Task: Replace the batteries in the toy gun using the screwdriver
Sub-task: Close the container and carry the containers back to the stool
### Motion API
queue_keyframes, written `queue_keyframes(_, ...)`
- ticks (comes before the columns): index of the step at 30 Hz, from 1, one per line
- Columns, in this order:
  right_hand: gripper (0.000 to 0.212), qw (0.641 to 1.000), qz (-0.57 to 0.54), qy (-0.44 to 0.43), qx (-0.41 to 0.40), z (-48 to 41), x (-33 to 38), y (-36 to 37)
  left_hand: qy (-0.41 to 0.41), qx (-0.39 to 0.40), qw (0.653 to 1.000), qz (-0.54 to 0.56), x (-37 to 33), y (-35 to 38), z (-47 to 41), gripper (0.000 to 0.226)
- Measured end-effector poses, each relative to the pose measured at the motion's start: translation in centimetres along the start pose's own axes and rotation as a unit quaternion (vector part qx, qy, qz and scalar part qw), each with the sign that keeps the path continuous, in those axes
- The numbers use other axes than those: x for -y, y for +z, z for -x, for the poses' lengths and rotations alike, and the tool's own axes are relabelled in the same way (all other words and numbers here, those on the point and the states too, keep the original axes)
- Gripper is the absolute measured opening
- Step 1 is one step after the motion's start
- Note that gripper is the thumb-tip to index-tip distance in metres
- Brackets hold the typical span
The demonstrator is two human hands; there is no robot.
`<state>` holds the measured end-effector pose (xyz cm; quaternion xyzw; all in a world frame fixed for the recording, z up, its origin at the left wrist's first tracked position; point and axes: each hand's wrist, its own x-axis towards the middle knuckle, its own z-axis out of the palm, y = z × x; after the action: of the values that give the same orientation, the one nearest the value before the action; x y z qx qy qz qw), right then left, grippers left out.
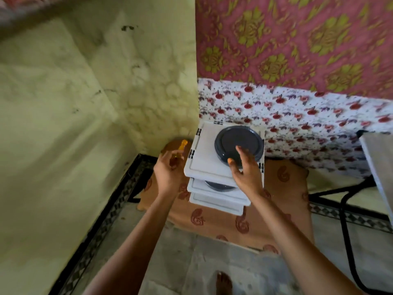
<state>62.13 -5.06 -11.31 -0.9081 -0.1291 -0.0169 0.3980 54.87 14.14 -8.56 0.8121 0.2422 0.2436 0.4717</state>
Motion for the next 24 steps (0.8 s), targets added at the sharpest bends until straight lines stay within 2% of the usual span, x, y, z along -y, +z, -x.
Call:
queue_keyframes(3, 0.067, 0.985, 0.151, -0.021, 0.076, -2.9, -1.1, 0.0, 0.018, -0.016, 0.999, -0.034, 0.1, 2.5, -1.6, 0.014)
queue_keyframes(7, 0.068, 0.968, 0.224, -0.015, 0.108, -4.7, -2.7, 0.7, 0.013, -0.001, 0.996, -0.089, 1.6, 6.6, -3.4, 0.012)
queue_keyframes(10, 0.072, 0.966, 0.234, -0.015, 0.112, -5.0, -4.1, 1.3, 0.024, 0.008, 0.992, -0.126, 2.4, 9.0, -4.4, 0.010)
queue_keyframes(13, 0.081, 0.975, 0.206, -0.038, 0.067, -4.9, -4.8, 1.8, 0.011, 0.015, 0.989, -0.145, 3.1, 10.6, -5.1, 0.005)
queue_keyframes(19, 0.068, 0.974, 0.220, -0.039, 0.047, -5.0, -4.8, 2.1, -0.030, 0.078, 0.963, -0.257, 3.6, 11.6, -4.6, 0.013)
queue_keyframes(24, 0.066, 0.971, 0.234, -0.034, 0.043, -5.0, -4.8, 2.1, -0.069, 0.112, 0.948, -0.290, 3.6, 11.9, -5.4, 0.017)
